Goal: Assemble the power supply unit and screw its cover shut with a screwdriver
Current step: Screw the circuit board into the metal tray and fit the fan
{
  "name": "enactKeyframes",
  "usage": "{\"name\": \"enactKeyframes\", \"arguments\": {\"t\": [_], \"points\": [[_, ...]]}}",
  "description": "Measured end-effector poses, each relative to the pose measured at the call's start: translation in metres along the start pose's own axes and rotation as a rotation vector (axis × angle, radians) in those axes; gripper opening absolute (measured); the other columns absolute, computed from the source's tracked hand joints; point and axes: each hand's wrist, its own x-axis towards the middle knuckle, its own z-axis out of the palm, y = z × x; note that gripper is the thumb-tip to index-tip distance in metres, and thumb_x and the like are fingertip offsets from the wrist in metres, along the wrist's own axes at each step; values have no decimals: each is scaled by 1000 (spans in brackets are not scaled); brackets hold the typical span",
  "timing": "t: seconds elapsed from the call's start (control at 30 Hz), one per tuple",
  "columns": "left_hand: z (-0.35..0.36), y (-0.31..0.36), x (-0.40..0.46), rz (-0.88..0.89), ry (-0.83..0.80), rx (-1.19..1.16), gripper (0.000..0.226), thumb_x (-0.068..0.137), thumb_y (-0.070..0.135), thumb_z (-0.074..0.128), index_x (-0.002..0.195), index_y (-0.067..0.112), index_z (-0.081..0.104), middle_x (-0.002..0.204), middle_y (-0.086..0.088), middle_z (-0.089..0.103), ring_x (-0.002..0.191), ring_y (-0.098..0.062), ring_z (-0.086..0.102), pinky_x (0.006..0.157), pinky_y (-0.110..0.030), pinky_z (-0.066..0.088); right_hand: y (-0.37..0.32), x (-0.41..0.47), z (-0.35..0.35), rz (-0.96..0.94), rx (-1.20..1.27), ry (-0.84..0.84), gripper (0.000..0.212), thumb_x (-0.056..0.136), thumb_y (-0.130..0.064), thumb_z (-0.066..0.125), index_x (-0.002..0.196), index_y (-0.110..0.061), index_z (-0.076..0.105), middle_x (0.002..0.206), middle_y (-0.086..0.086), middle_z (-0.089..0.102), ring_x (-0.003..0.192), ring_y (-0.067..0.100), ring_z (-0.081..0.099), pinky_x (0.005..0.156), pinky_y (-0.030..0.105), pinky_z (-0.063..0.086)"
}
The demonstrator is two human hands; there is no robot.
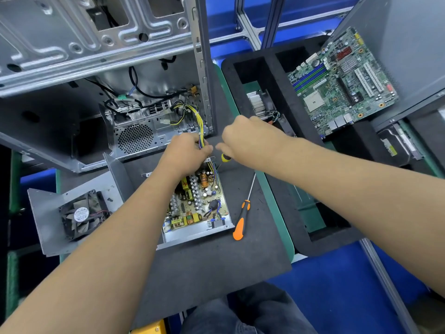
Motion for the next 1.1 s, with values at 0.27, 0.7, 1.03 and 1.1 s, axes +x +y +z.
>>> {"name": "enactKeyframes", "arguments": {"t": [0.27, 0.7, 1.03, 1.1], "points": [[-1, 3, -2, 2, 8, 23, 33, 95, 28, 64, 66, 27, 49, 52, 8, 45, 48, -10, 40, 48, -28, 28, 2, -6, 5, -22, 220, -84, 22, 95, -13, 59, 116, -12, 54, 116, 9, 45, 85, 29, 54, 82, 45, 51], [0, 1, -2, 10, 11, 33, 31, 95, 32, 63, 68, 27, 49, 61, 5, 48, 58, -14, 44, 52, -29, 30, -3, -3, -5, 21, 172, -98, 22, 94, -10, 58, 116, -14, 57, 115, 10, 47, 93, 36, 56, 76, 37, 46], [1, 0, -1, -13, 30, 30, 38, 92, 37, 65, 63, 24, 45, 57, 4, 47, 52, -15, 42, 49, -29, 26, -10, 1, 4, 176, 115, -49, 39, 103, -43, 45, 110, -8, 60, 89, 11, 44, 104, 39, 59, 73, 38, 39], [1, 0, -1, -13, 22, 24, 34, 93, 37, 64, 66, 22, 50, 55, 4, 49, 51, -15, 44, 49, -28, 27, -7, -4, 3, 176, 240, -128, 33, 97, -41, 56, 114, -13, 56, 96, 8, 41, 103, 37, 57, 79, 38, 47]]}}
